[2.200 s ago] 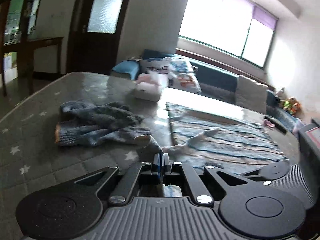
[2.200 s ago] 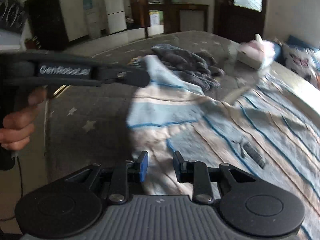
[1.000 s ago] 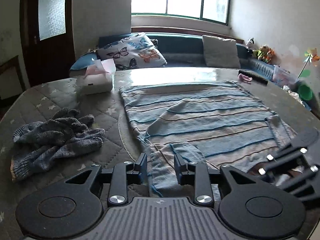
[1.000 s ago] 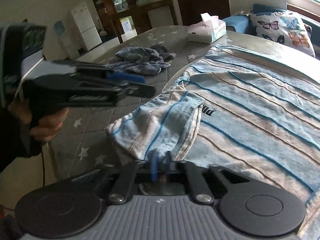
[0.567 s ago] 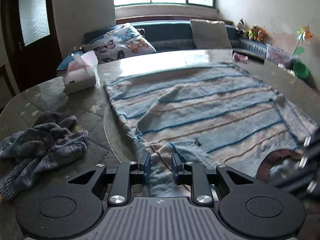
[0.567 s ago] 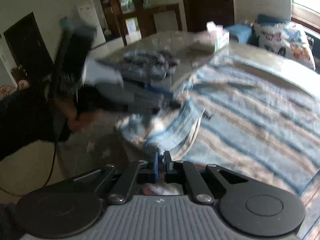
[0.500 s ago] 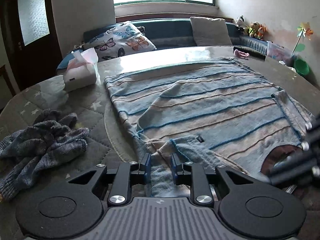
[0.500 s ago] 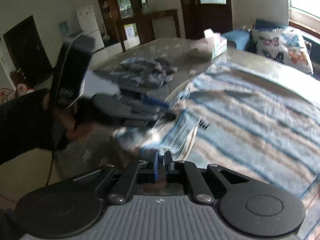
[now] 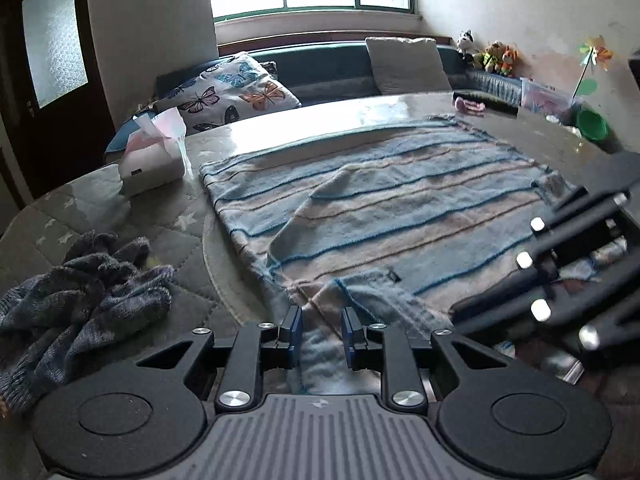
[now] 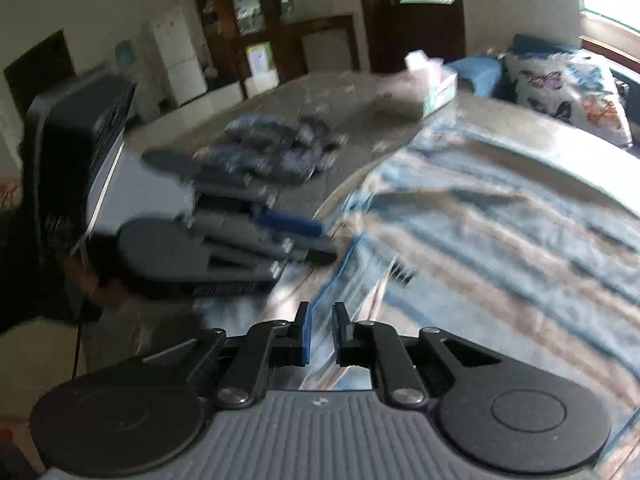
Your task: Fold clothes
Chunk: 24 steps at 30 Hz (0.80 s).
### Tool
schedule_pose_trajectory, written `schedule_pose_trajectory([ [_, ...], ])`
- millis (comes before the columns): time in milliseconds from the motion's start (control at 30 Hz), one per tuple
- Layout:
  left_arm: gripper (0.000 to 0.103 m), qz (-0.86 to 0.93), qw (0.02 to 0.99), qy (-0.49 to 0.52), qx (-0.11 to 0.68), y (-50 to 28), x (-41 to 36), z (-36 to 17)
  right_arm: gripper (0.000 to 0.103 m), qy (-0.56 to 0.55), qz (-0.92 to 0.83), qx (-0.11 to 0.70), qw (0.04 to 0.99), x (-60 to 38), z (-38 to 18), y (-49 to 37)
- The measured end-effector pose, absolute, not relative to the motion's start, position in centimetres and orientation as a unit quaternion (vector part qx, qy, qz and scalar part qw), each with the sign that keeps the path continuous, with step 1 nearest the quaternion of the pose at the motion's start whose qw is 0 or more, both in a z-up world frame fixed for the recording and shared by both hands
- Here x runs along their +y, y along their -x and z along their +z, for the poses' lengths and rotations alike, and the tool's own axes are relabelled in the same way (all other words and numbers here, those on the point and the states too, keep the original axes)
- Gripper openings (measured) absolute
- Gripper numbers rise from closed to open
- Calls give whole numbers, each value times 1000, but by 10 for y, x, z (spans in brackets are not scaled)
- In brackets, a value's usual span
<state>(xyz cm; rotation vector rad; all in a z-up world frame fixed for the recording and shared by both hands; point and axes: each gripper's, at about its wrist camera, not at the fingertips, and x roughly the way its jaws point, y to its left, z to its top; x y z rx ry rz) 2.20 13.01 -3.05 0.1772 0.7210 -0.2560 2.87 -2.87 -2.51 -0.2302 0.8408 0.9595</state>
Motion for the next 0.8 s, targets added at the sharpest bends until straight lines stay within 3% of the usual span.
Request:
schedule_pose_trajectory([
  [167,24,-126,926,-91,345,-10,131,-26,11,162,449,385,790,-37,-32,-1],
  [400,25,-161,920,-113,339,30,122,-19,11,128,437,394,799,-68,-27,10],
  [533,25,-189,917,-126,328,55,116,-11,26,102,392,384,829,-112,-11,15],
  [633,27,-204,911,-146,327,65,109,-10,30,114,350,380,849,-146,-5,20],
  [733,30,-215,905,-166,327,72,103,-12,45,143,311,384,858,-179,-6,25],
  [800,30,-222,901,-180,327,76,100,-14,47,165,294,389,857,-196,-9,29],
])
